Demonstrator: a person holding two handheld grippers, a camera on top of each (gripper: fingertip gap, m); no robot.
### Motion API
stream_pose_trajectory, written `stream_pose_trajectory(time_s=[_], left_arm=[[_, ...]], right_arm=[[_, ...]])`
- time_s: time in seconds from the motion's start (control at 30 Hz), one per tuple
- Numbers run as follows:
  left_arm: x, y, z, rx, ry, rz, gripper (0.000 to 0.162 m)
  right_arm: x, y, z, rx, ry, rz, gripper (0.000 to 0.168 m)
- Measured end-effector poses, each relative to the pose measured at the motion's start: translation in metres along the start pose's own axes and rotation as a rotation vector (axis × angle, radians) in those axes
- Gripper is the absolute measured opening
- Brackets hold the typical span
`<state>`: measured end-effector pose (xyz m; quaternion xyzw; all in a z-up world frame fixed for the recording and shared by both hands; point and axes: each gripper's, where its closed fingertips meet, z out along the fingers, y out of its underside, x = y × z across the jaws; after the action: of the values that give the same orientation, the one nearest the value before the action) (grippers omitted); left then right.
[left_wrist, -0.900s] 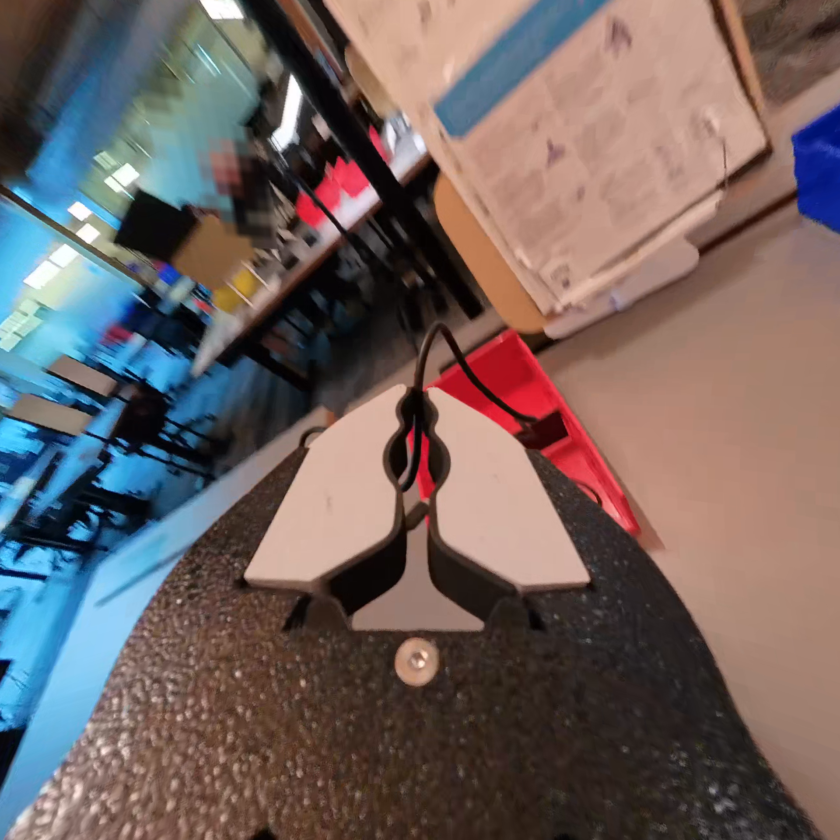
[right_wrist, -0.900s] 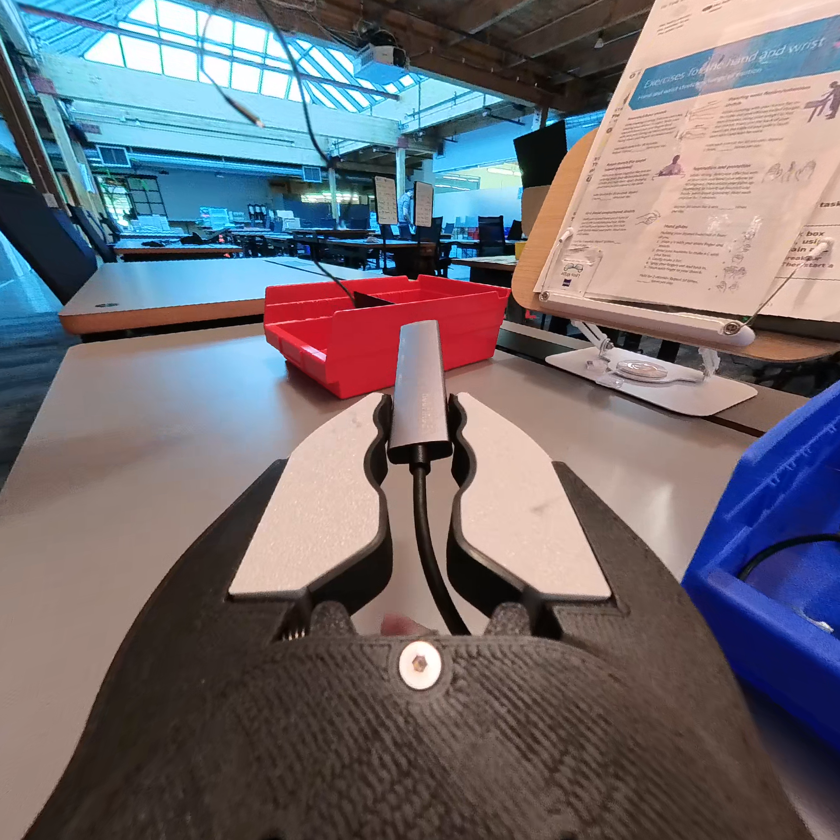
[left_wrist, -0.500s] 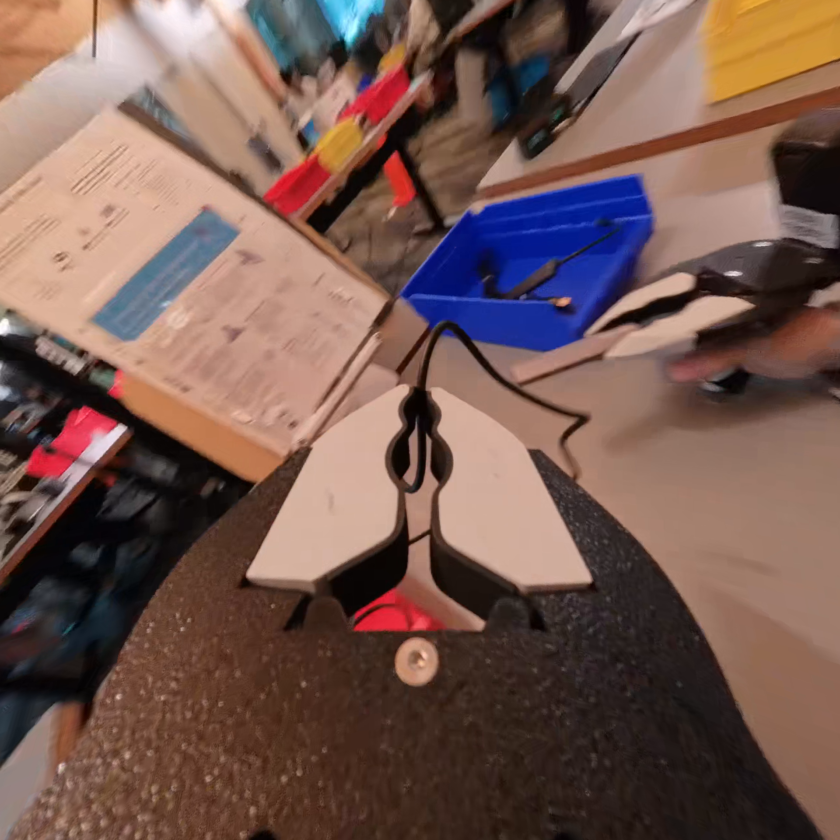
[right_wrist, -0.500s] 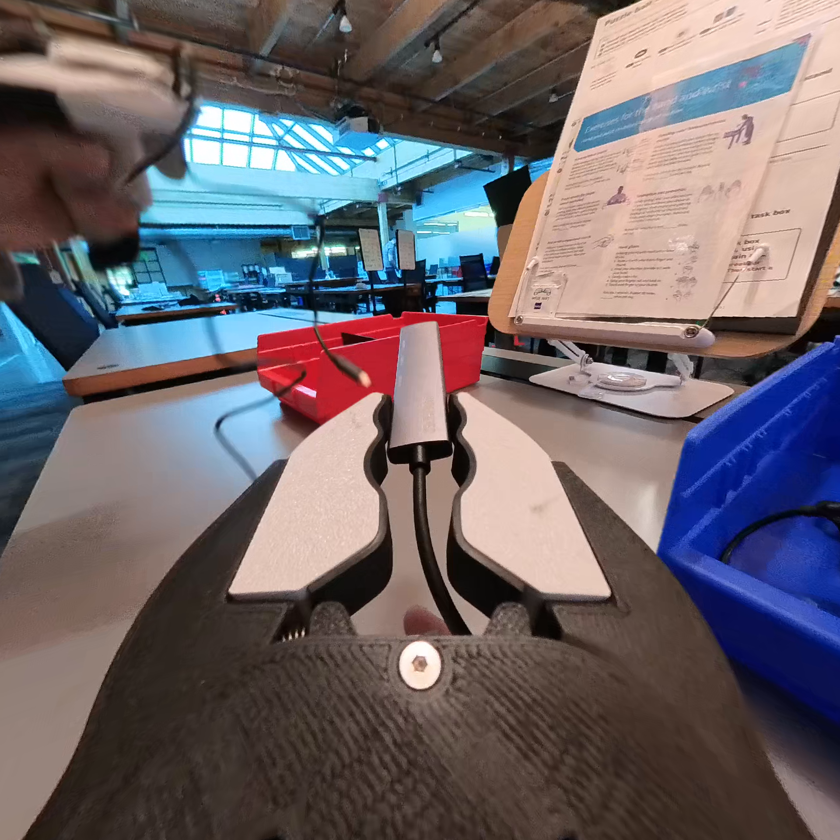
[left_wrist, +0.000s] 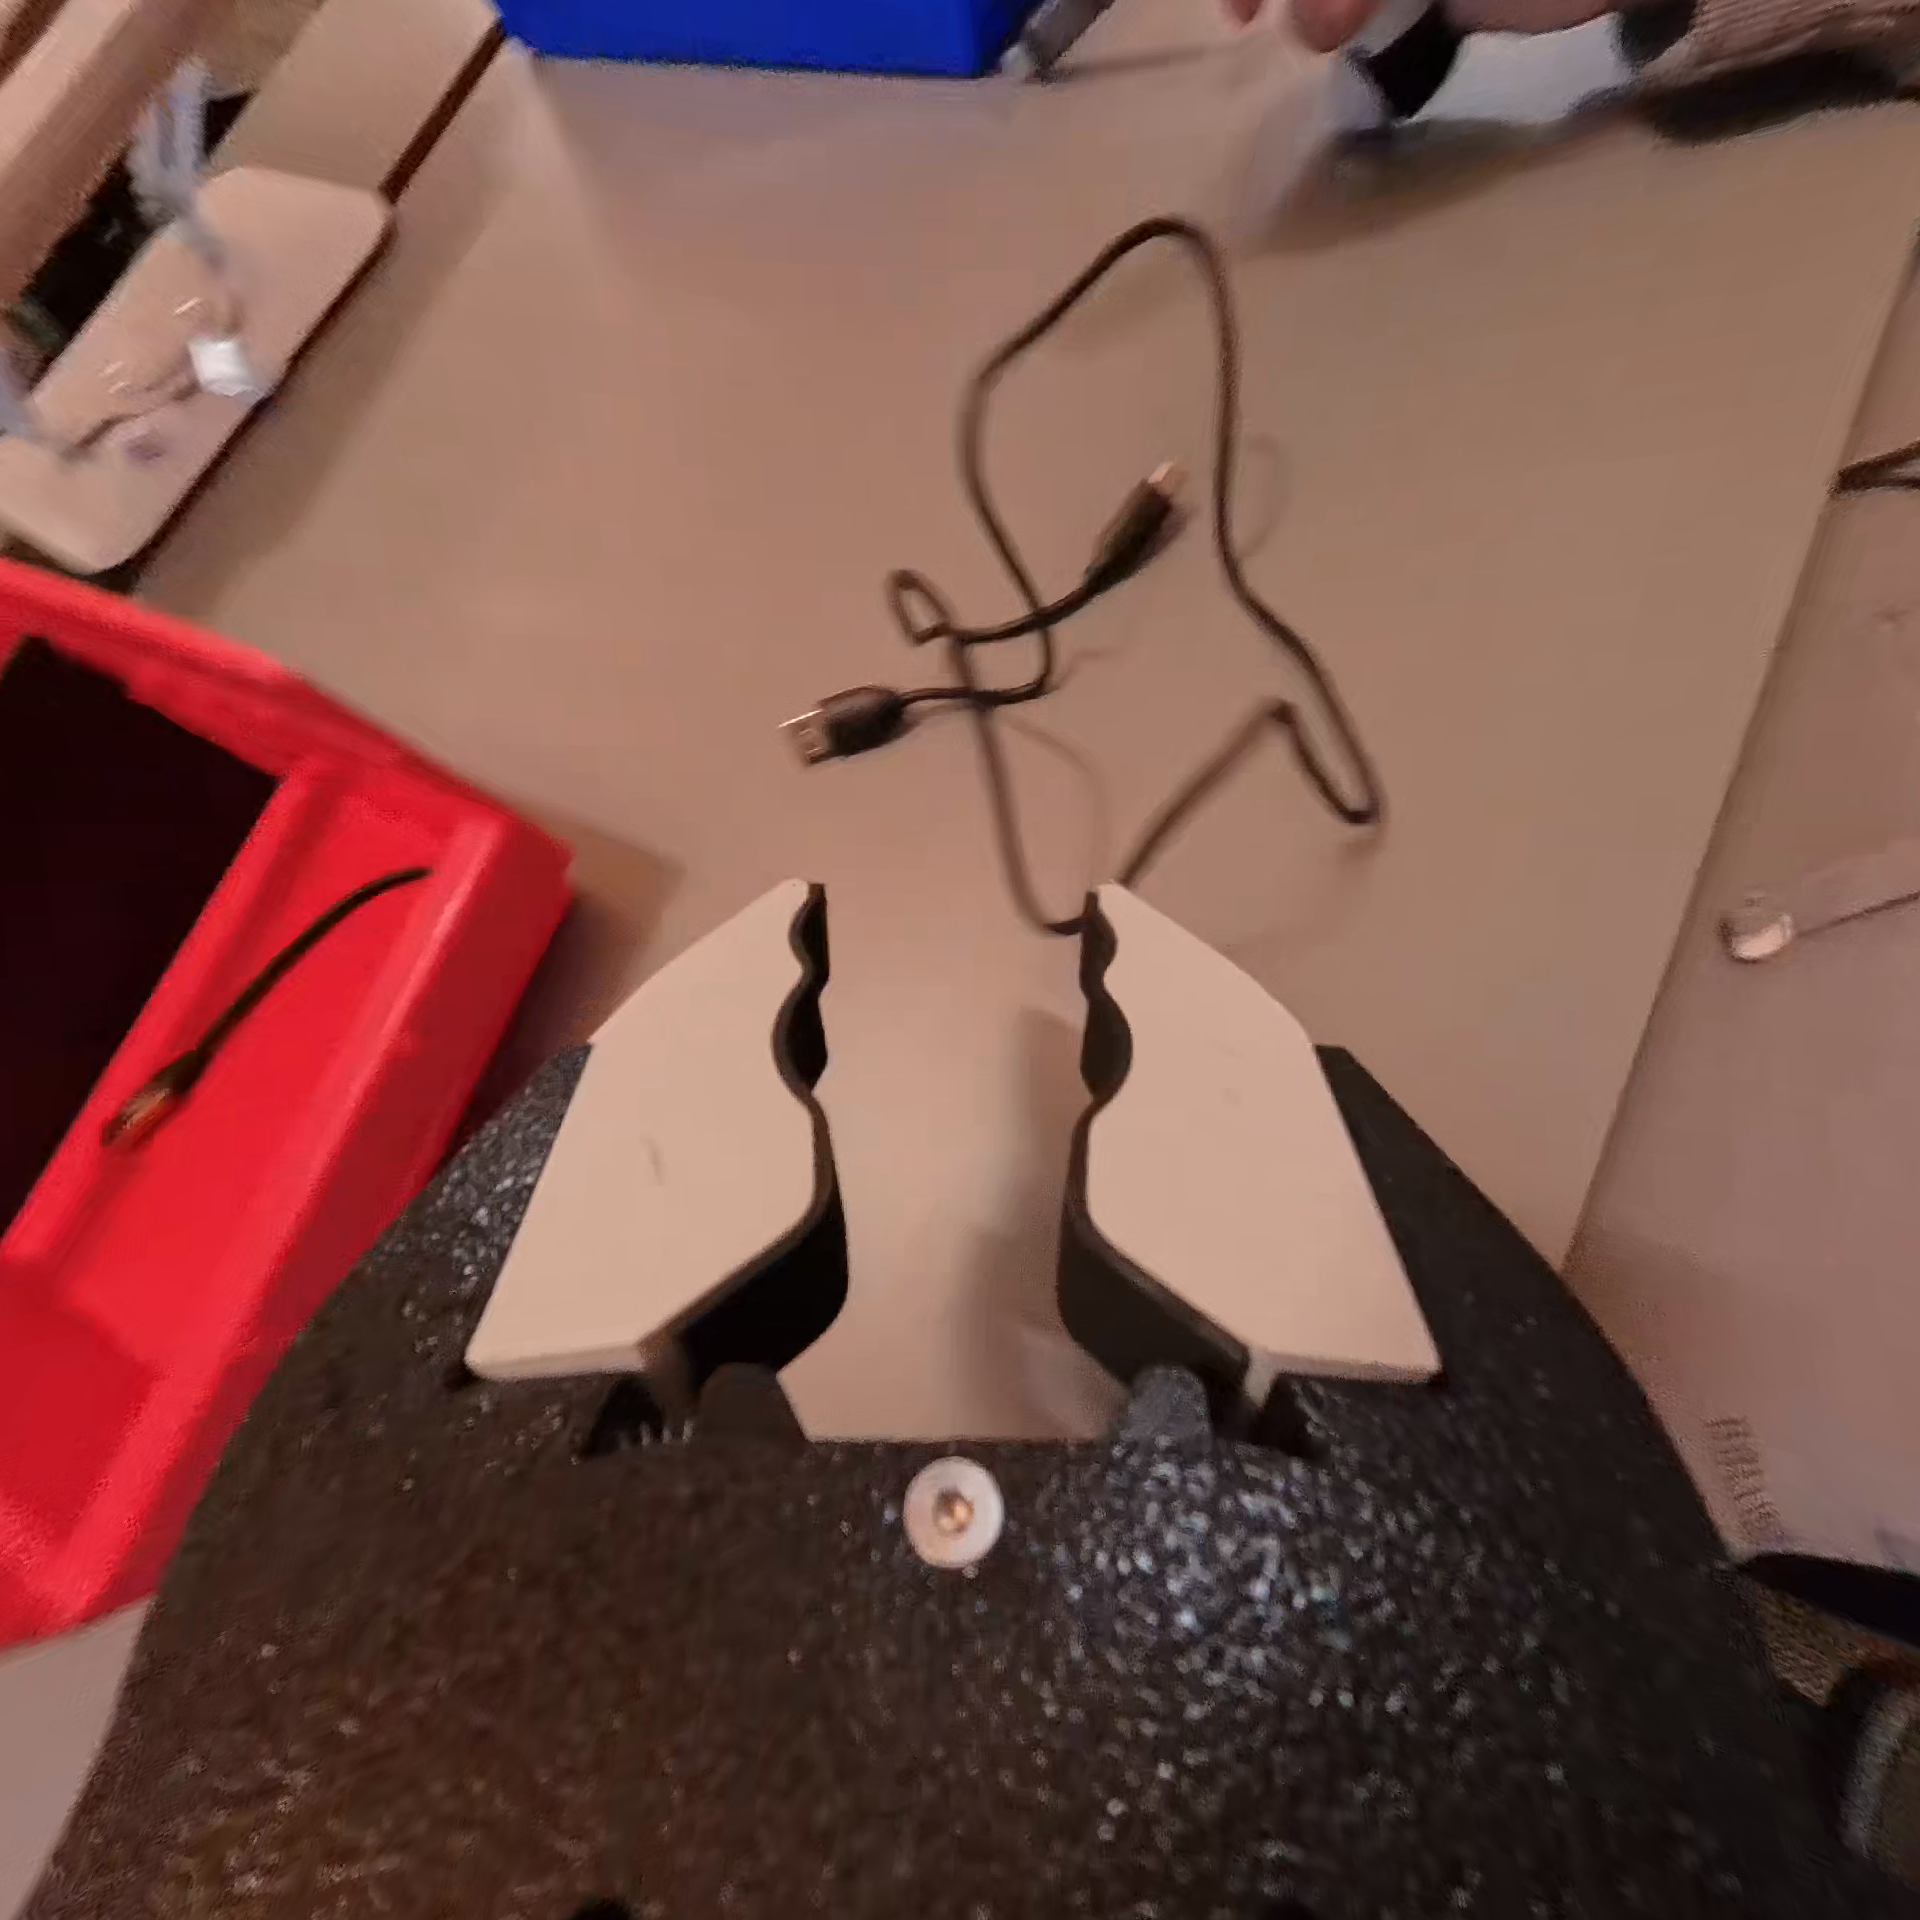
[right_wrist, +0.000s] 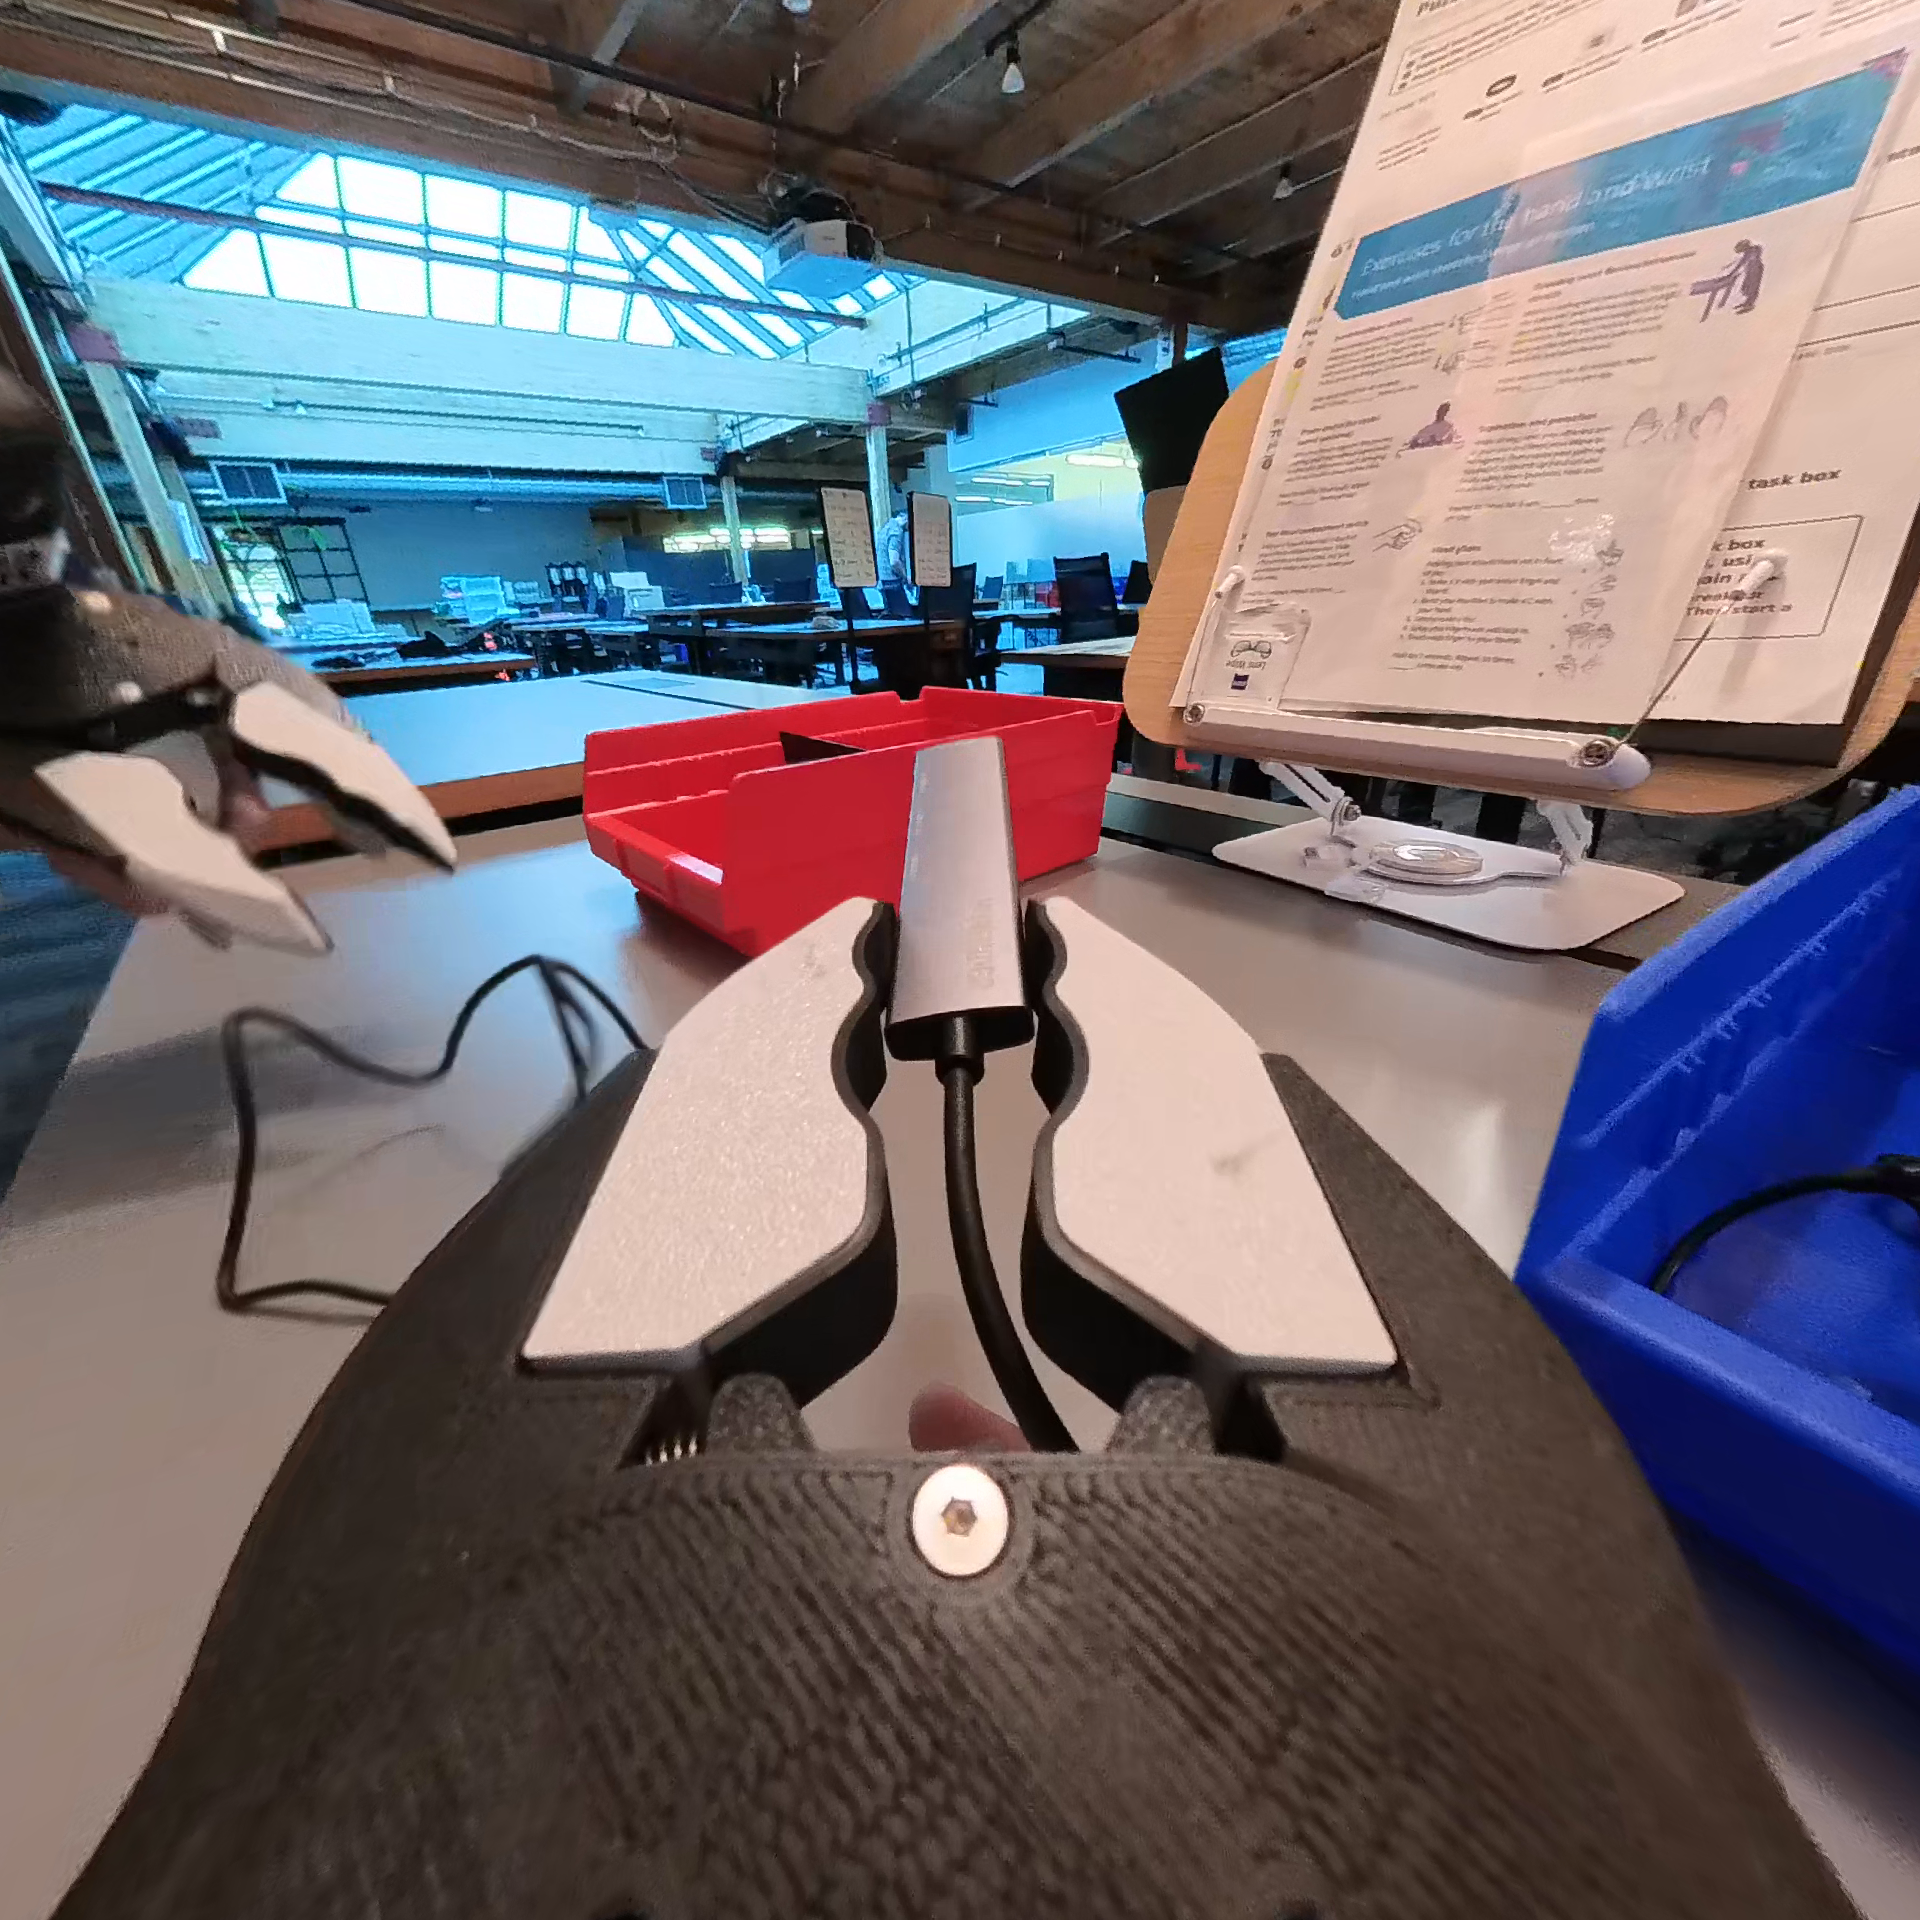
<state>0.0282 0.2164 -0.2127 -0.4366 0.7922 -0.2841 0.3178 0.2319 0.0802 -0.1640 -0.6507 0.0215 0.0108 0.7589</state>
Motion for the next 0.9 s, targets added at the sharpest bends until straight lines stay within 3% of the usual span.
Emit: stream_pose_trajectory(time_s=[0.13,0.17,0.23,0.33,0.47,0.63,0.73,0.9], left_arm=[[-0.017,-0.046,-0.019,0.095,-0.105,0.045,0.026],[-0.003,-0.063,-0.014,0.125,-0.047,0.106,0.021],[0.027,-0.075,0.008,0.047,0.062,0.271,0.026],[0.035,-0.077,0.048,-0.112,0.103,0.393,0.031],[0.040,-0.062,0.094,-0.245,0.331,0.445,0.032],[0.050,-0.037,0.124,-0.369,0.471,0.493,0.028],[0.053,-0.028,0.124,-0.376,0.471,0.476,0.025],[0.043,-0.034,0.124,-0.263,0.321,0.540,0.019]], right_arm=[[-0.003,0.003,0.002,-0.022,-0.004,-0.025,0.024],[-0.004,0.003,0.003,-0.027,-0.009,-0.031,0.024],[-0.005,0.004,0.003,-0.033,-0.010,-0.039,0.024],[-0.006,0.004,0.003,-0.033,-0.014,-0.040,0.024],[-0.004,0.002,0.002,-0.016,-0.014,-0.017,0.024],[0.000,-0.001,-0.001,0.007,-0.006,0.005,0.024],[-0.004,-0.001,-0.001,0.005,-0.014,-0.017,0.024],[-0.007,0.001,0.001,-0.007,-0.022,-0.037,0.024]])
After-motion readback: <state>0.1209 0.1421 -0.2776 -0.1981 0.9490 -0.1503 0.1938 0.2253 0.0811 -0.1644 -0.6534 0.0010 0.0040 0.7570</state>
